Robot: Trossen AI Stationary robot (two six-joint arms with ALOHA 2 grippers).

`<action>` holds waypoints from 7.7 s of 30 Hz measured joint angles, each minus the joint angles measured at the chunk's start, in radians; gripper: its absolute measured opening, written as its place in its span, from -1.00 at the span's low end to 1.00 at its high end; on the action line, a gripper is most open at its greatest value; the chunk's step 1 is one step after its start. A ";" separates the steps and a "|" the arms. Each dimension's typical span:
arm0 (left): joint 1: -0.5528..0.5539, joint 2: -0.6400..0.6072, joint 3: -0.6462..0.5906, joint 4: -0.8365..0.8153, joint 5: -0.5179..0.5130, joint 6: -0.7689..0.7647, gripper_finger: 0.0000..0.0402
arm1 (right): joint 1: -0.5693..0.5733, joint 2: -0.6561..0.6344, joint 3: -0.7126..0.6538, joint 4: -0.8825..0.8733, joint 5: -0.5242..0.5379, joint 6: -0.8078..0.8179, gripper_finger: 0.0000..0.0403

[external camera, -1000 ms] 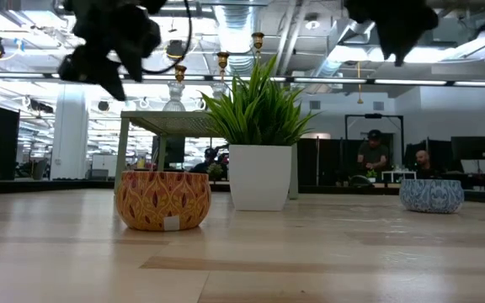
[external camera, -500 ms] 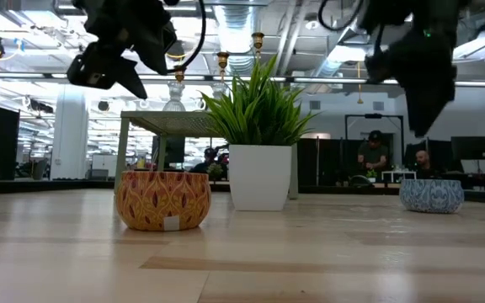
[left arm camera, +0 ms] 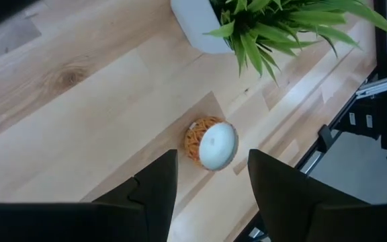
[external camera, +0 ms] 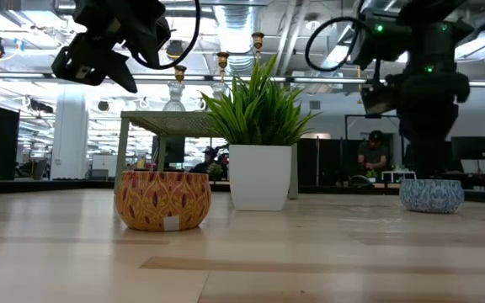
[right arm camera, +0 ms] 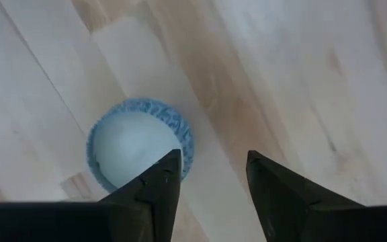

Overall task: Pick & Place candle stick holders
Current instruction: Move the light blue scented candle to the bottom of the table, then put the orange scented candle on the shelf aligned with the other scented candle

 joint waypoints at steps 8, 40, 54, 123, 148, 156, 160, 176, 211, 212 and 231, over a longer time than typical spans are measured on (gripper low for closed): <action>-0.001 0.000 0.000 0.000 -0.001 0.003 -0.10 | 0.036 0.087 0.000 0.009 -0.003 -0.012 -0.22; 0.001 -0.238 0.000 -0.112 -0.080 0.103 -0.10 | 0.175 0.160 0.240 -0.016 -0.032 0.203 -1.00; 0.000 -0.468 -0.089 -0.121 -0.098 0.143 -0.10 | 0.362 0.500 0.577 -0.005 -0.052 0.419 -1.00; -0.105 0.137 -0.108 0.255 -0.062 -0.030 -0.44 | 0.721 -0.539 0.765 -0.363 0.898 0.100 -0.56; -0.100 0.137 -0.108 0.325 -0.043 -0.023 -0.46 | 0.752 -1.329 -0.158 0.394 0.579 -0.536 -1.00; -0.101 0.137 -0.108 0.337 -0.047 -0.018 -0.46 | 0.724 -1.340 -0.509 0.804 0.686 -0.491 -1.00; -0.101 0.137 -0.108 0.343 -0.047 -0.014 -0.46 | 0.703 -1.326 -0.681 1.006 0.677 -0.504 -1.00; -0.101 0.137 -0.108 0.346 -0.046 -0.014 -0.46 | 0.500 -1.340 -0.733 1.020 0.283 -0.454 -1.00; -0.163 0.214 -0.079 0.348 -0.125 0.054 -0.46 | 0.166 -1.338 -0.737 0.838 0.191 -0.339 -1.00; -0.163 0.223 -0.064 0.347 -0.114 0.053 -0.46 | 0.166 -1.337 -0.737 0.838 0.191 -0.339 -1.00; -0.182 0.289 0.201 -0.076 -0.208 0.084 -0.95 | 0.167 -1.337 -0.737 0.836 0.191 -0.340 -1.00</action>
